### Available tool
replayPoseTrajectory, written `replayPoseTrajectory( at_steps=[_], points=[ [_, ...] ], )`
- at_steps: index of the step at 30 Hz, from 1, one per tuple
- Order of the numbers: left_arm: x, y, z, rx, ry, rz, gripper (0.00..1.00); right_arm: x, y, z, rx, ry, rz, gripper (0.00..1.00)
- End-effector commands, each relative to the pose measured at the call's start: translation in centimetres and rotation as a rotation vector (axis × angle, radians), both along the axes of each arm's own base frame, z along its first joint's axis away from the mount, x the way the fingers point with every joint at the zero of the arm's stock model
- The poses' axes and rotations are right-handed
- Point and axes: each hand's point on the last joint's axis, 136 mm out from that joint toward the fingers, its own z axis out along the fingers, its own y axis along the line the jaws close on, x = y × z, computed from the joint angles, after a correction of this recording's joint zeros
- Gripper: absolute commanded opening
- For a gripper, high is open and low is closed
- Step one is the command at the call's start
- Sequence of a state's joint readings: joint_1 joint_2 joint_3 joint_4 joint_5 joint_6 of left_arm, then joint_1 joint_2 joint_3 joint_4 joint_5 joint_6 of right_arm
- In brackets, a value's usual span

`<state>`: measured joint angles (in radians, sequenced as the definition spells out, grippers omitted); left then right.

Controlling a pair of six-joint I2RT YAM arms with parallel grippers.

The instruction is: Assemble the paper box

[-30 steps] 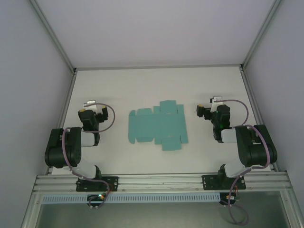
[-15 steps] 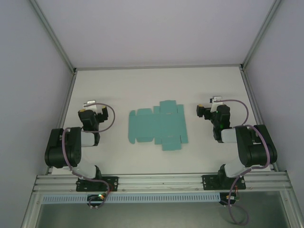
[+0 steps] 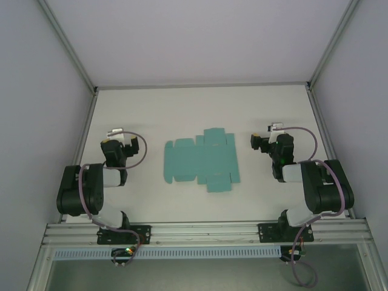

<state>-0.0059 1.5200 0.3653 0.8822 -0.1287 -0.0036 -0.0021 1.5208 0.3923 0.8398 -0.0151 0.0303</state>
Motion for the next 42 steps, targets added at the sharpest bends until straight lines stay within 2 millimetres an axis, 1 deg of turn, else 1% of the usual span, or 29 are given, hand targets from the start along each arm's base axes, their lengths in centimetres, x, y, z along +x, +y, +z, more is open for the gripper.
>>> replayPoseTrajectory(
  at_steps=[1, 2, 3, 4, 7, 9, 10, 12, 13, 15, 16, 18, 21, 22, 24, 28, 29, 30, 33, 36, 38, 40, 42],
  points=[
    [0.3, 0.7, 3.7, 0.004, -0.033, 0.037, 1.00, 0.6, 0.2, 3.3, 0.000, -0.026, 0.016, 1.00],
    [0.2, 0.9, 4.1, -0.009, -0.005, 0.055, 1.00, 0.5, 0.6, 3.2, -0.001, 0.004, 0.029, 1.00],
    [0.2, 0.9, 4.5, -0.033, 0.022, 0.069, 1.00, 0.4, 0.9, 4.5, -0.007, -0.002, 0.032, 0.99],
    [0.0, 0.9, 4.8, -0.071, 0.044, 0.082, 1.00, 0.3, 1.2, 5.1, -0.012, 0.006, 0.030, 1.00],
    [-0.4, -1.9, 5.9, -0.166, 0.084, 0.007, 1.00, 0.0, 2.5, 7.2, 0.047, 0.022, 0.025, 1.00],
    [-0.9, -3.5, 6.4, -0.209, 0.131, -0.008, 1.00, -0.4, 3.7, 8.0, 0.114, 0.066, 0.033, 1.00],
    [-1.2, -4.5, 6.3, -0.241, 0.172, -0.017, 1.00, -0.7, 4.8, 8.2, 0.139, 0.104, 0.054, 1.00],
    [-1.8, -7.0, 5.7, -0.289, 0.255, -0.068, 1.00, -1.6, 7.4, 7.6, 0.166, 0.202, 0.104, 1.00],
    [-2.2, -8.6, 5.2, -0.309, 0.301, -0.100, 1.00, -2.0, 8.8, 7.1, 0.186, 0.265, 0.117, 0.98],
    [-3.1, -11.0, 4.2, -0.326, 0.379, -0.147, 1.00, -3.0, 11.3, 5.8, 0.252, 0.385, 0.148, 0.90],
    [-3.5, -12.1, 3.5, -0.328, 0.418, -0.165, 1.00, -3.5, 12.9, 5.1, 0.303, 0.450, 0.182, 0.85],
    [-4.1, -13.6, 2.4, -0.353, 0.490, -0.174, 1.00, -4.4, 15.5, 4.1, 0.386, 0.549, 0.261, 0.73],
    [-4.9, -15.2, 0.3, -0.438, 0.608, -0.194, 1.00, -5.2, 18.4, 1.6, 0.477, 0.656, 0.315, 0.58],
    [-5.1, -15.9, -0.2, -0.462, 0.635, -0.213, 1.00, -5.3, 18.9, 0.7, 0.482, 0.687, 0.317, 0.55],
    [-5.4, -16.8, -1.1, -0.514, 0.667, -0.239, 1.00, -5.4, 18.5, -1.6, 0.460, 0.752, 0.266, 0.52],
    [-6.1, -18.0, -1.9, -0.572, 0.696, -0.295, 1.00, -5.3, 16.6, -5.7, 0.377, 0.825, 0.168, 0.49],
    [-6.2, -18.1, -2.1, -0.579, 0.703, -0.297, 1.00, -5.6, 16.0, -6.8, 0.364, 0.852, 0.146, 0.45],
    [-6.4, -18.3, -2.3, -0.595, 0.714, -0.302, 1.00, -5.8, 15.6, -7.9, 0.364, 0.875, 0.133, 0.42],
    [-7.1, -19.3, -3.1, -0.640, 0.760, -0.341, 1.00, -6.4, 15.1, -10.2, 0.398, 0.929, 0.099, 0.39],
    [-7.6, -19.6, -4.1, -0.654, 0.799, -0.348, 1.00, -6.9, 14.6, -11.8, 0.387, 0.971, 0.058, 0.38],
    [-7.7, -20.0, -4.5, -0.676, 0.811, -0.358, 1.00, -7.0, 14.7, -12.4, 0.388, 0.988, 0.056, 0.37],
    [-7.6, -20.9, -4.4, -0.720, 0.804, -0.397, 0.99, -7.2, 14.6, -12.8, 0.391, 0.993, 0.050, 0.36],
    [-7.4, -21.9, -4.3, -0.774, 0.797, -0.444, 0.95, -7.3, 14.6, -12.8, 0.392, 0.988, 0.051, 0.36]
  ],
)
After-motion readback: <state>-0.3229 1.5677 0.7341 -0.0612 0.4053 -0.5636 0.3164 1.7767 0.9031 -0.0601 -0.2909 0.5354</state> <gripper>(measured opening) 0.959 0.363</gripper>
